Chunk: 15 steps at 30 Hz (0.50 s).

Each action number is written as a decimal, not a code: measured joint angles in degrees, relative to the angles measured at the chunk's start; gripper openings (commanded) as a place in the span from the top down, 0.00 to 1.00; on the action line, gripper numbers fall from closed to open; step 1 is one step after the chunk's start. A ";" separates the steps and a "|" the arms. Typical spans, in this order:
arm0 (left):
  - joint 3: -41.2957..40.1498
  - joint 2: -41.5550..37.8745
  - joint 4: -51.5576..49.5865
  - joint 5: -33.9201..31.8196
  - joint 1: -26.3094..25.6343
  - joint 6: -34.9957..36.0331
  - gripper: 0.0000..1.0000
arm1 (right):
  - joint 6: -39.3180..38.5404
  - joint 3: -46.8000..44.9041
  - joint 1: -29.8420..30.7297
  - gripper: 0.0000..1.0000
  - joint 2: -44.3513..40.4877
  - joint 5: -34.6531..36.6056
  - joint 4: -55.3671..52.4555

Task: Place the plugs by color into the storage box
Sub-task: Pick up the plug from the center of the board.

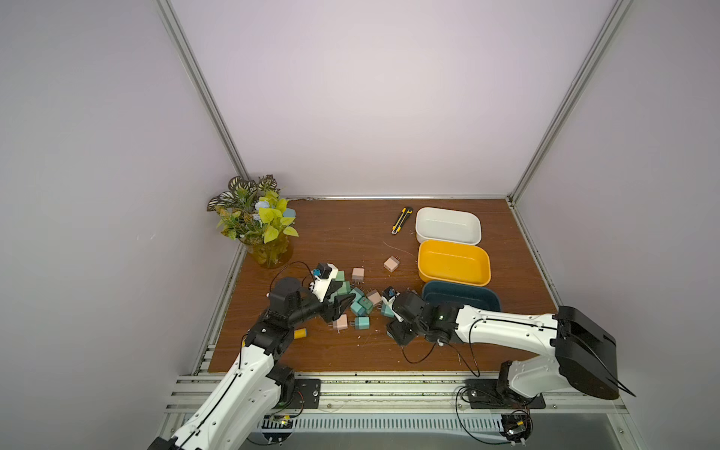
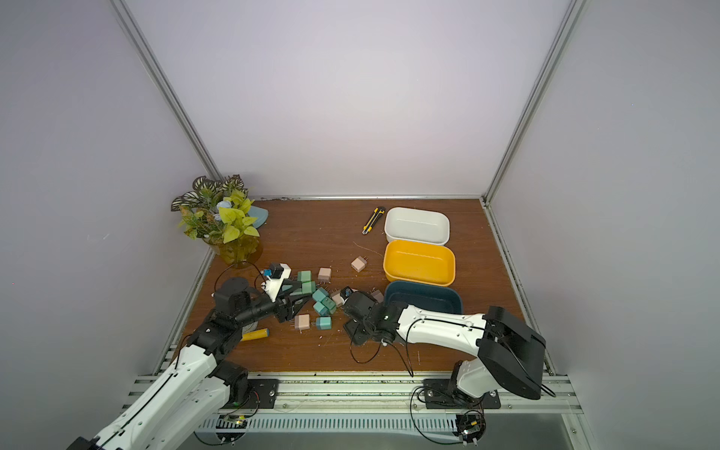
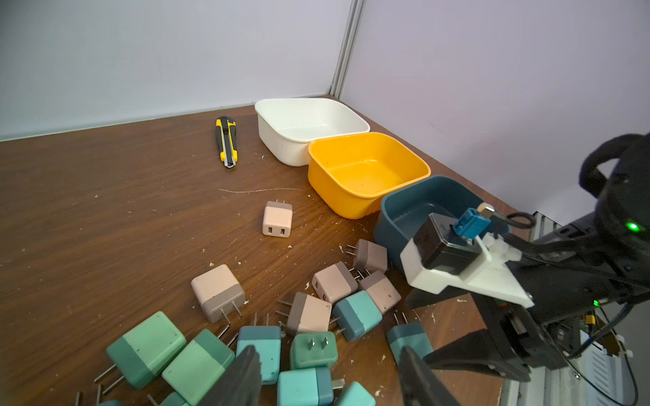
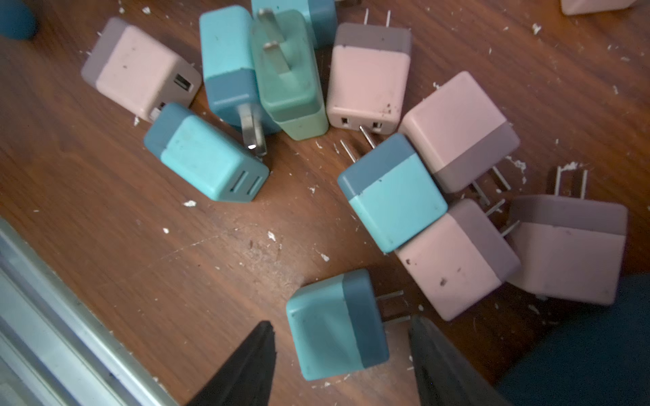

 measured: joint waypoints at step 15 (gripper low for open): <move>0.02 3.19 -0.79 -0.31 -0.59 0.02 0.36 | -2.32 1.53 1.27 0.40 5.81 0.55 -0.50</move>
